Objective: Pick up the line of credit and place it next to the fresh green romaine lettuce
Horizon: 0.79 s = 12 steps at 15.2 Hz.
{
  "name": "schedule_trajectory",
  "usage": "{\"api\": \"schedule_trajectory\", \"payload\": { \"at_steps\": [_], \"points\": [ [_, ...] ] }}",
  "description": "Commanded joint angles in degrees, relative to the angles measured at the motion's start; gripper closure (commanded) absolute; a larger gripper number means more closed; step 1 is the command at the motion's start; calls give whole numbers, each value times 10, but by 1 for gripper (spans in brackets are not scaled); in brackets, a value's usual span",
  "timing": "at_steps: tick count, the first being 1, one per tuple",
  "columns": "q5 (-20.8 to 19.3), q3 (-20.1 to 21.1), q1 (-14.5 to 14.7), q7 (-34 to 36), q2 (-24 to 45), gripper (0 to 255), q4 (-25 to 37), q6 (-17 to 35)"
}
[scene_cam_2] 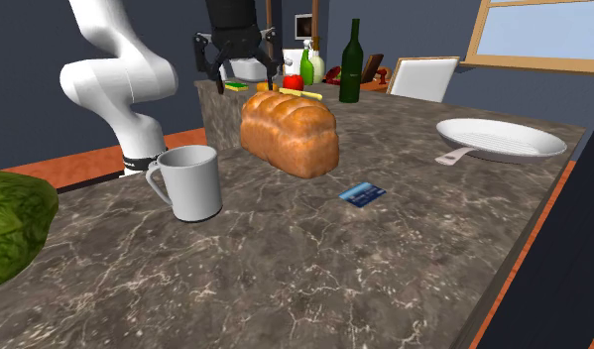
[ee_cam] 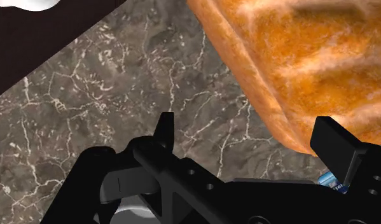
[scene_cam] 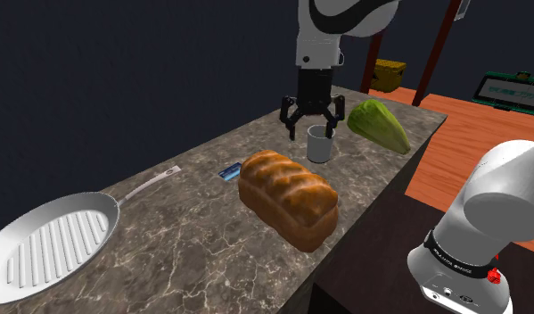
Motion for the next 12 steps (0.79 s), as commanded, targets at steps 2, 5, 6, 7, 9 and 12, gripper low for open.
{"api": "schedule_trajectory", "payload": {
  "at_steps": [2, 5, 6, 7, 9, 12],
  "points": [
    [39, 20, -3, 73, 54, 0, 18, 41],
    [70, 34, -8, 134, 113, 0, 40, 84],
    [80, 37, -9, 154, 133, 0, 49, 98],
    [89, 40, -10, 173, 153, 0, 57, 113],
    [107, 45, -11, 209, 193, 0, 76, 142],
    [132, 49, -12, 261, 253, 0, 106, 185]
  ]
}}
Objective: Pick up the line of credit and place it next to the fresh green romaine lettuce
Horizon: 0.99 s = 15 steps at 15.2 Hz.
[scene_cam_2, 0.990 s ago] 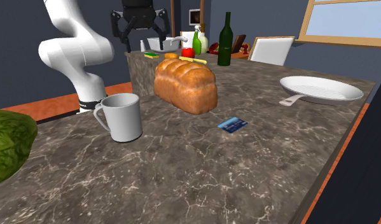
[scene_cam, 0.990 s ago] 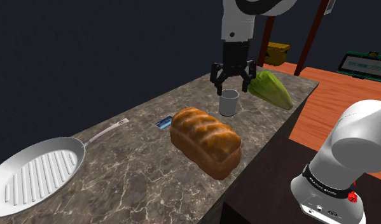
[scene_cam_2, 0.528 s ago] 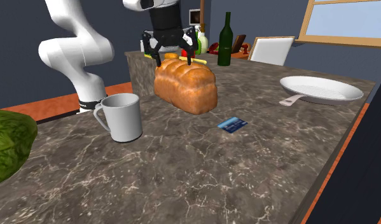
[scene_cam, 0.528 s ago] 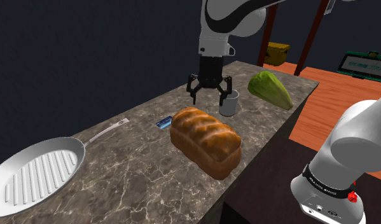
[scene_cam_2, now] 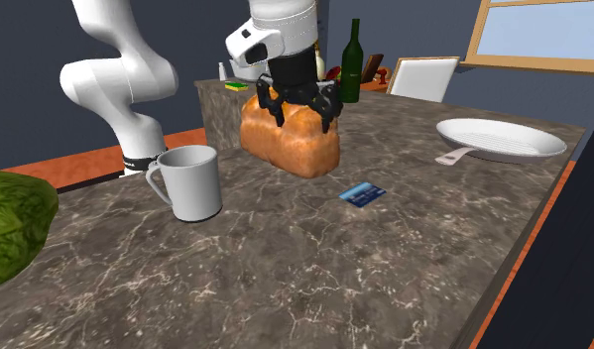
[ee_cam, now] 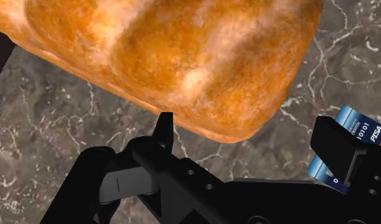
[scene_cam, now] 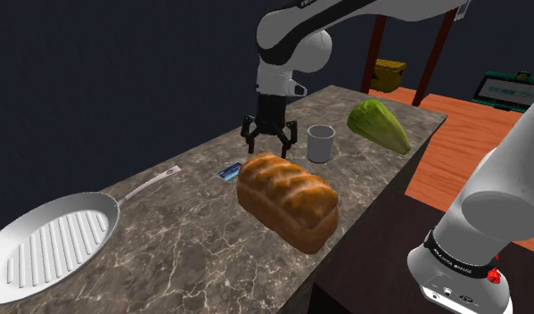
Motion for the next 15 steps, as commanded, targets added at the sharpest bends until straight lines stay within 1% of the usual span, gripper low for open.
{"api": "schedule_trajectory", "payload": {
  "at_steps": [1, 8, 15],
  "points": [
    [48, 10, 7, 39, 48, 0, 14, 99],
    [107, 6, 11, 140, 185, 0, 97, 190],
    [117, 13, 25, 141, 222, 0, 100, 232]
  ]
}}
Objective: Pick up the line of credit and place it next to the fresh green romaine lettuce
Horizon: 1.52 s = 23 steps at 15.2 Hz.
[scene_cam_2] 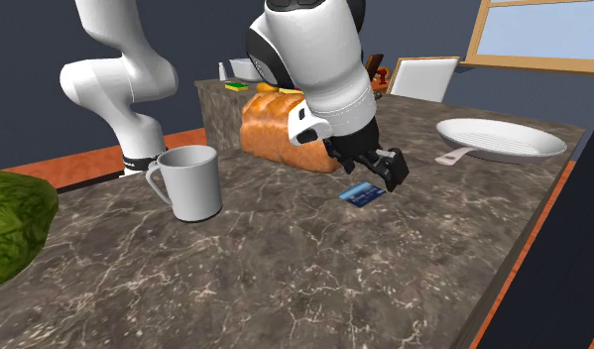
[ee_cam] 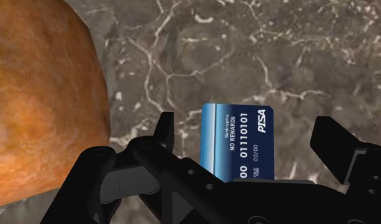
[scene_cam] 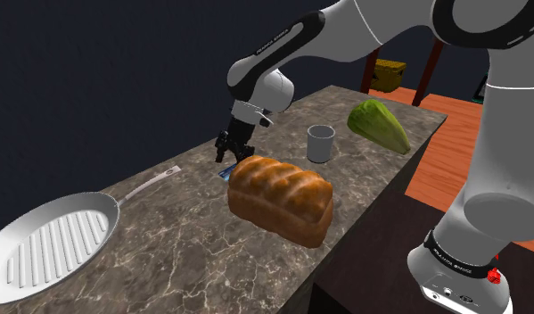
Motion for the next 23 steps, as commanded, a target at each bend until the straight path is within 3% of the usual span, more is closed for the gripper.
{"api": "schedule_trajectory", "payload": {
  "at_steps": [1, 9, 10, 23],
  "points": [
    [2, 3, 6, 0, 15, 0, 2, 16],
    [2, 3, 6, 0, 15, 0, 2, 16],
    [2, 3, 6, 0, 15, 255, 2, 16],
    [-5, 1, 5, 15, -4, 255, 8, -6]
  ]
}}
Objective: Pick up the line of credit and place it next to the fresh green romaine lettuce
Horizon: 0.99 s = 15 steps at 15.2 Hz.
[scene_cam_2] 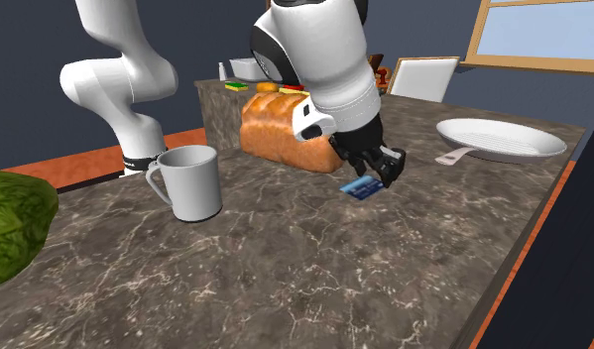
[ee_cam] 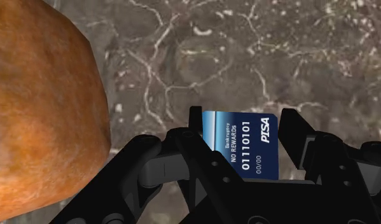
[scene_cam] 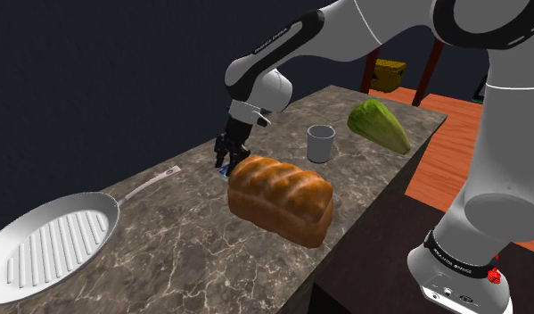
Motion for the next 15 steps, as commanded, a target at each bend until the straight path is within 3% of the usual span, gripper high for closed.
{"api": "schedule_trajectory", "payload": {
  "at_steps": [1, 15],
  "points": [
    [-4, -1, -1, 8, -9, 255, 4, -12],
    [-26, -6, -6, 60, -61, 255, 43, -91]
  ]
}}
